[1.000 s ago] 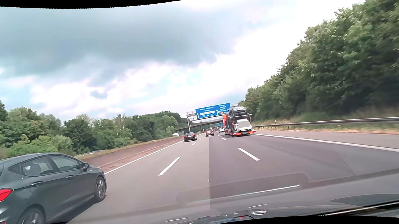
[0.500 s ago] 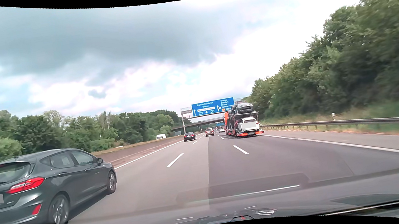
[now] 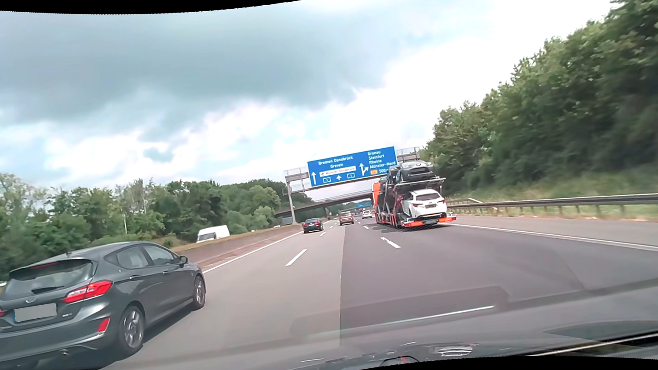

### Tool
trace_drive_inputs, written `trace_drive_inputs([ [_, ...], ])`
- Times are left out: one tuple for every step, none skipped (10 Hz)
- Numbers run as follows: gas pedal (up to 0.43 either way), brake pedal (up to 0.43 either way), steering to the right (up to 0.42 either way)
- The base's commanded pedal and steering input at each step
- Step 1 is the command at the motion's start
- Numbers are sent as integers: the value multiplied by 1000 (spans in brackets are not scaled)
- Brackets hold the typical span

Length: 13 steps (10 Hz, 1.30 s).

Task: Follow the waypoints while adhering to traffic rules and regulations

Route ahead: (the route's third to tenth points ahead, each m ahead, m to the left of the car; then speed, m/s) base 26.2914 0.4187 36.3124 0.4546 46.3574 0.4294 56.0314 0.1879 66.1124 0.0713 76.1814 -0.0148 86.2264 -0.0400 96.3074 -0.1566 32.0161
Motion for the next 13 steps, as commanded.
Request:
trace_drive_inputs([
  [138, 0, 0],
  [130, 0, 0],
  [130, 0, 0],
  [130, 0, -1],
  [118, 0, -1],
  [118, 0, -1],
  [118, 0, -1],
  [98, 0, -1],
  [87, 0, -1],
  [87, 0, -1],
  [87, 0, -1],
  [87, 0, -1],
  [87, 0, -1],
])
